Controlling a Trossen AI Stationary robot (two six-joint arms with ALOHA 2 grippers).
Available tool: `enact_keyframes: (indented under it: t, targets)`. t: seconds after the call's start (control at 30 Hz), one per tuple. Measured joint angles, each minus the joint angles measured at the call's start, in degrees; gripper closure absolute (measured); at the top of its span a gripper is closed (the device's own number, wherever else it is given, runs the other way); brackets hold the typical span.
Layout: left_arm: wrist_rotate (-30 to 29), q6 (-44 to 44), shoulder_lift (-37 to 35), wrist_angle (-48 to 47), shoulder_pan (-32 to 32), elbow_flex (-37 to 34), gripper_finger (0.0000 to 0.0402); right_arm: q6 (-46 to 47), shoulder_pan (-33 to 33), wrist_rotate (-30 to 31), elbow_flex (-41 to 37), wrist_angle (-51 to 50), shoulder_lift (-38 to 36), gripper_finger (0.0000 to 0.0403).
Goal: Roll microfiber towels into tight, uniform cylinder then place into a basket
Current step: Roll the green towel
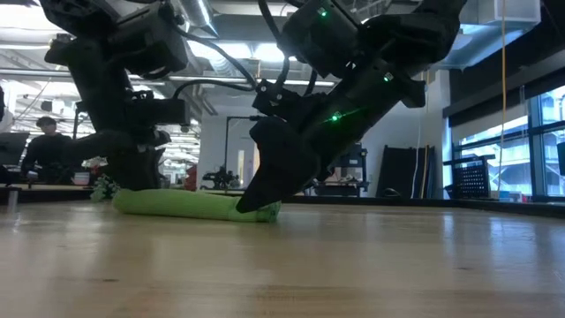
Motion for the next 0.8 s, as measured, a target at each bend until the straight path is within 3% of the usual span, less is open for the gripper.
enact_keyframes:
  t: [0.17, 0.47, 0.63, 0.8]
  targets:
    - [-4.11, 0.80, -1.12, -0.10, -0.08, 0.00, 0.0314, -0.02, -0.12, -0.95, 0.00, 0.02, 0.02, 0.0170]
    - [-5.91, 6.84, -10.69, -7.22, -1.03, 3.43, 0.0316, -0.02, -0.22, -1.36, -0.02, 0.11, 0.11, 0.0170]
    - [-2.33, 8.02, -13.71, -8.34, -5.12, 3.56, 0.0317, -0.02, -0.21, -1.42, -0.02, 0.09, 0.11, 0.0170]
    - [-2.39, 8.08, -13.38, -7.80, -9.14, 2.12, 0.0317, -0.02, -0.20, -1.45, -0.02, 0.11, 0.11, 0.0170]
